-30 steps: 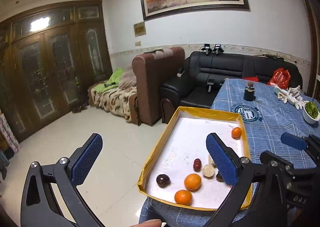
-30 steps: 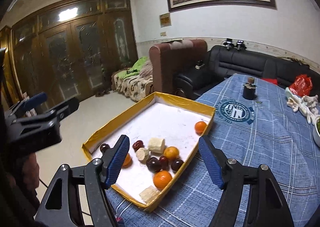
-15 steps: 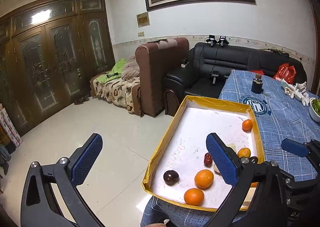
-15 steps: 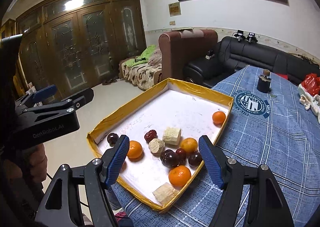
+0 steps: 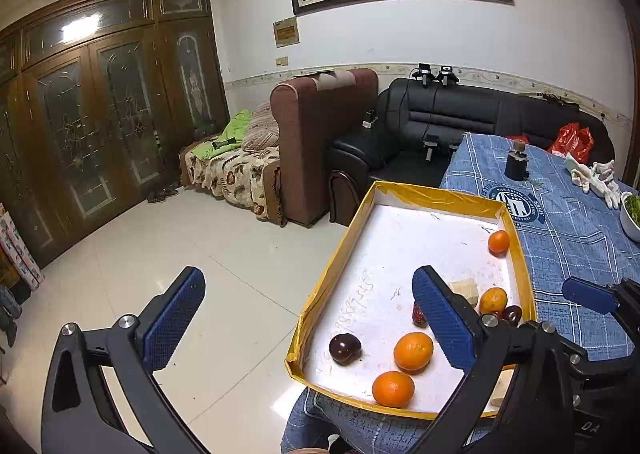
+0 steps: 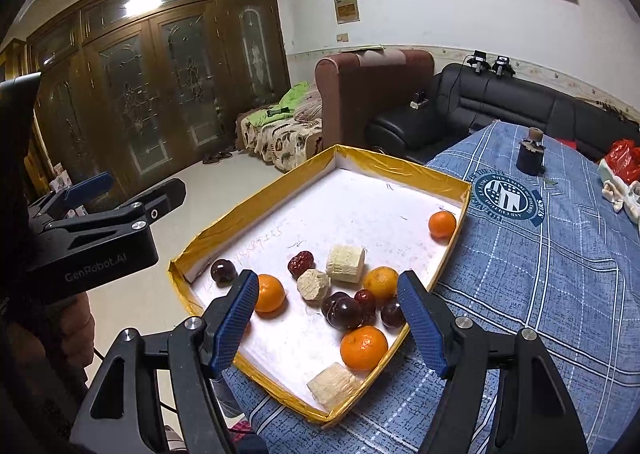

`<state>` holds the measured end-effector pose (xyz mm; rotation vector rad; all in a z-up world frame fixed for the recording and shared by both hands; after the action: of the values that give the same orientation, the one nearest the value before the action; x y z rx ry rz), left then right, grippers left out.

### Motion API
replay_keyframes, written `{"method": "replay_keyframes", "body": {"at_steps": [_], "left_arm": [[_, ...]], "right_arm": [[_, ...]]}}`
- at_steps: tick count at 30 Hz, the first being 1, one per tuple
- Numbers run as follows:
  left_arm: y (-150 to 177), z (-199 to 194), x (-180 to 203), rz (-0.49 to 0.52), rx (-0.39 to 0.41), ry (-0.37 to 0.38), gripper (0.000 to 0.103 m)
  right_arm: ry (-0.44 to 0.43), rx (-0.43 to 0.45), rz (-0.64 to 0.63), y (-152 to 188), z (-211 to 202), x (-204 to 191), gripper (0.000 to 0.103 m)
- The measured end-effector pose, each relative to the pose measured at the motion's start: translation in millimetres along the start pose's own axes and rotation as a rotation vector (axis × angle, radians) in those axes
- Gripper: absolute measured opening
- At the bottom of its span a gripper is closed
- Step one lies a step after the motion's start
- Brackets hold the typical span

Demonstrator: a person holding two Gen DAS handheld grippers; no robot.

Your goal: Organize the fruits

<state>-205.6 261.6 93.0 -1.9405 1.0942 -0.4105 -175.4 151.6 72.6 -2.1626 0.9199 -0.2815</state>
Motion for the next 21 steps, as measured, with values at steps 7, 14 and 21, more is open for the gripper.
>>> {"method": "replay_keyframes", "body": {"at_steps": [7,14,21], "left_arm": [[4.5,3.4,-0.3,0.001,-0.011,0.004,0.103],[7.0,6.9,1.2,0.009,-0.022,0.007,0.103],[8.4,8.8,0.6,0.007,-0.029,0.007,0.103]], "right_arm": [[0.001,-0.002,-0.002,0.0,0.3,-0.6,0.073],[0.002,-0.005,0.001,0.1,1.3,-0.8,0.073],[0.008,-0.005,0.019,-0.4,3.2,0.2,0.073]]}}
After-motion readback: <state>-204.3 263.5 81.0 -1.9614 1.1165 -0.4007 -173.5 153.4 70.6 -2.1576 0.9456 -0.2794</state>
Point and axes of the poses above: each gripper's, at about its wrist camera, not at the fingertips, and z roughly the way its jaws point, x to its right, y to its underside, the point moved 3 cm from there along z, roughly the way its jaws point, and after that the axes turned 6 degrees about -x, right-handed, at the moved point
